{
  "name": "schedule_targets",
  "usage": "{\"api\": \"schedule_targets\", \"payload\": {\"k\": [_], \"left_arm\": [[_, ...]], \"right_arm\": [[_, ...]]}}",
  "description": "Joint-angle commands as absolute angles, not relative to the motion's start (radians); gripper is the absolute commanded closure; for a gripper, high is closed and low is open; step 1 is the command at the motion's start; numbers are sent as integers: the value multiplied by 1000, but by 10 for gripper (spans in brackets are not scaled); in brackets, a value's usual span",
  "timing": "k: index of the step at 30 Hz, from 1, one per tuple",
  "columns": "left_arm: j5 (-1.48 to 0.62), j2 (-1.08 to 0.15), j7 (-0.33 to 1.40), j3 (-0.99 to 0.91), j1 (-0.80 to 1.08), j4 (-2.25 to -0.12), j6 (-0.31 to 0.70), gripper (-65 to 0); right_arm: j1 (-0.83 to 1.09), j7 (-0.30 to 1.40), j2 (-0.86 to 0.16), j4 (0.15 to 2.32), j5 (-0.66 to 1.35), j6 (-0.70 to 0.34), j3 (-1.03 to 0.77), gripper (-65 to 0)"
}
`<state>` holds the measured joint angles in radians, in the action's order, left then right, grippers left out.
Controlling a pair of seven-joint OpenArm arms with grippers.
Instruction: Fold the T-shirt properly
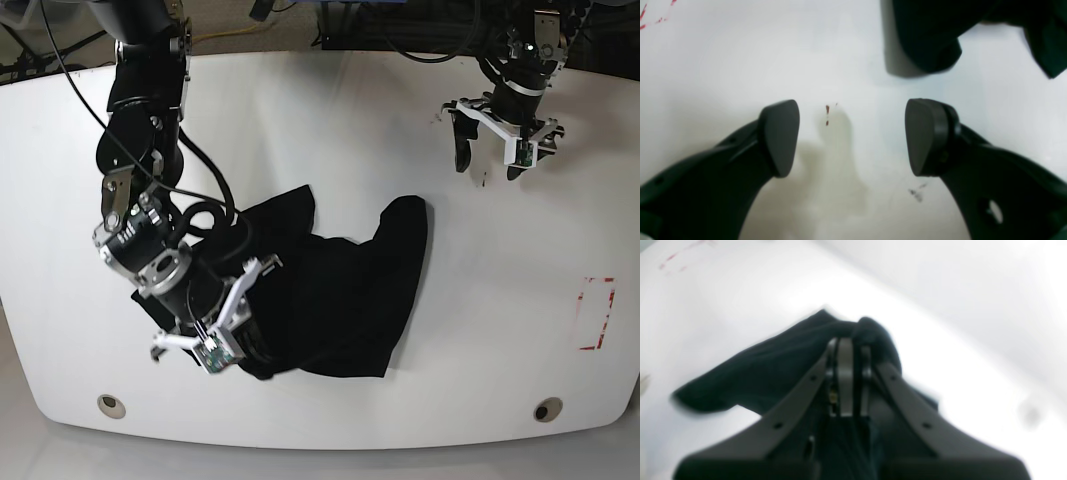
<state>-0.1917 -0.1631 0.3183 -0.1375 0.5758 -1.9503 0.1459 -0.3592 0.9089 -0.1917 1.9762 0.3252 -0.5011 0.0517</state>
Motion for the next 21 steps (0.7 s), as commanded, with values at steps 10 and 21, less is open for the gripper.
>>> {"api": "schedule_targets", "payload": {"k": [10, 21], "left_arm": [[-196, -173, 295, -15, 553, -1969, 145, -465], [-196, -171, 295, 208, 463, -1948, 145, -467]], "right_arm": [[-679, 877, -222, 1995, 282, -507, 266, 0], [-932, 877, -222, 1911, 282, -509, 349, 0]]}}
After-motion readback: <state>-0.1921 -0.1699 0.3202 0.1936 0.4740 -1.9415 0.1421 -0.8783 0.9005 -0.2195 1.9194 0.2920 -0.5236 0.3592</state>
